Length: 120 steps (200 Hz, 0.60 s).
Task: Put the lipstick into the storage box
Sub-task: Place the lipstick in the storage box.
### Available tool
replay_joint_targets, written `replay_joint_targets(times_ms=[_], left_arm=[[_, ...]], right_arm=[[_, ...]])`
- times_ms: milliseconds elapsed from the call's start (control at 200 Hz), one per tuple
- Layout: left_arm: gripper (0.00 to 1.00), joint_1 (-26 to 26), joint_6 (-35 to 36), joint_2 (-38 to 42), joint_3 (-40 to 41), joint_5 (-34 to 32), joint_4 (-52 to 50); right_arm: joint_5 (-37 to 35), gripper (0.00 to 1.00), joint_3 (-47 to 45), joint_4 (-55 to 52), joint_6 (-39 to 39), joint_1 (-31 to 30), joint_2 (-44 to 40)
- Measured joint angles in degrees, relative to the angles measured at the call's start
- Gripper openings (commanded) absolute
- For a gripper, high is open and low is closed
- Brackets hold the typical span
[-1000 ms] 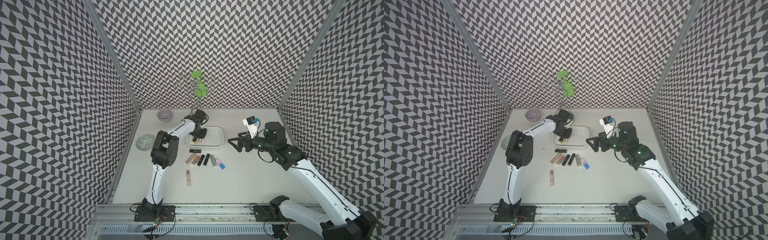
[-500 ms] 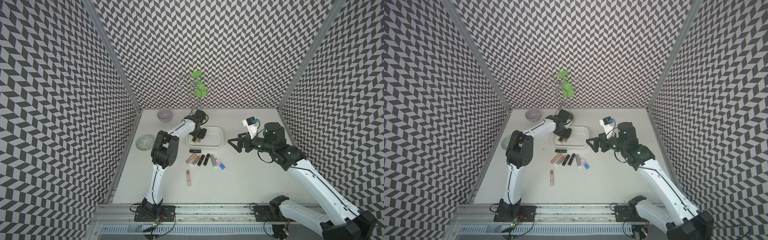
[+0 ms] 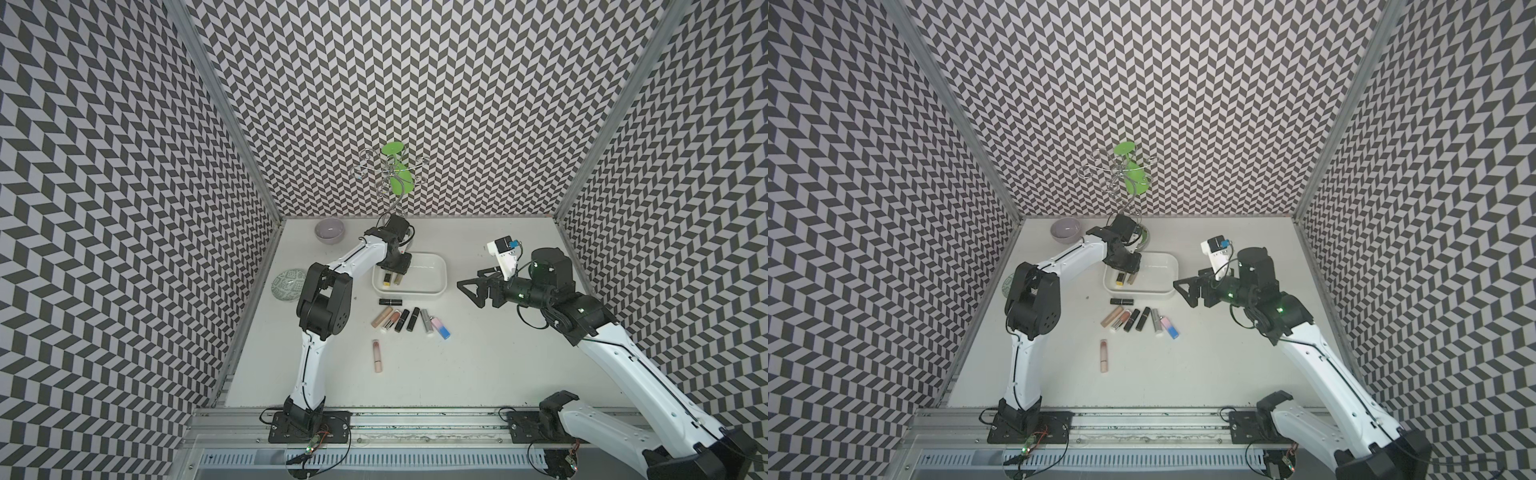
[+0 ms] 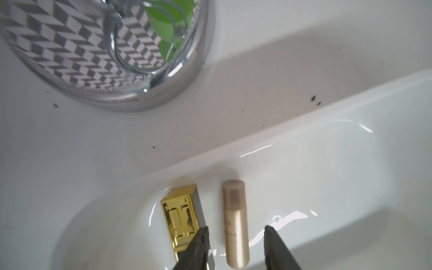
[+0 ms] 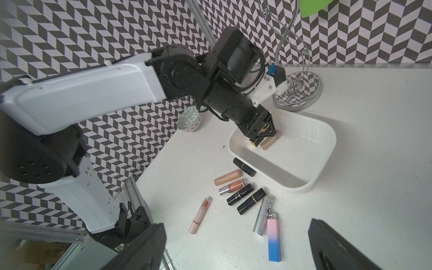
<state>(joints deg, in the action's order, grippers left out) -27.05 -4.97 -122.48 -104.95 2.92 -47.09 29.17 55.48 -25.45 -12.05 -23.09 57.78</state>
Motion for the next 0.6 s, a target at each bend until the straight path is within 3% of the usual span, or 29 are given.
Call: replay_joint_targets(times_ms=[125,345,601], left_arm=[[0.54,-0.72,-1.66,12.44,5.68,0.50,0.92],[0.57,-1.09,-8.70,37.77,26.21,2.51,3.30],[0.60,-1.05,-18.75,49.68,52.78,6.29,5.22]], right_arm=[[0.31,1.00,-0.33,0.00,-0.04,-0.04,0.00],[1.75,0.99,-0.33,0.17,-0.20,-0.63,1.68],[0.13,0.99,-0.33,-0.31,0.55,-5.68,4.44]])
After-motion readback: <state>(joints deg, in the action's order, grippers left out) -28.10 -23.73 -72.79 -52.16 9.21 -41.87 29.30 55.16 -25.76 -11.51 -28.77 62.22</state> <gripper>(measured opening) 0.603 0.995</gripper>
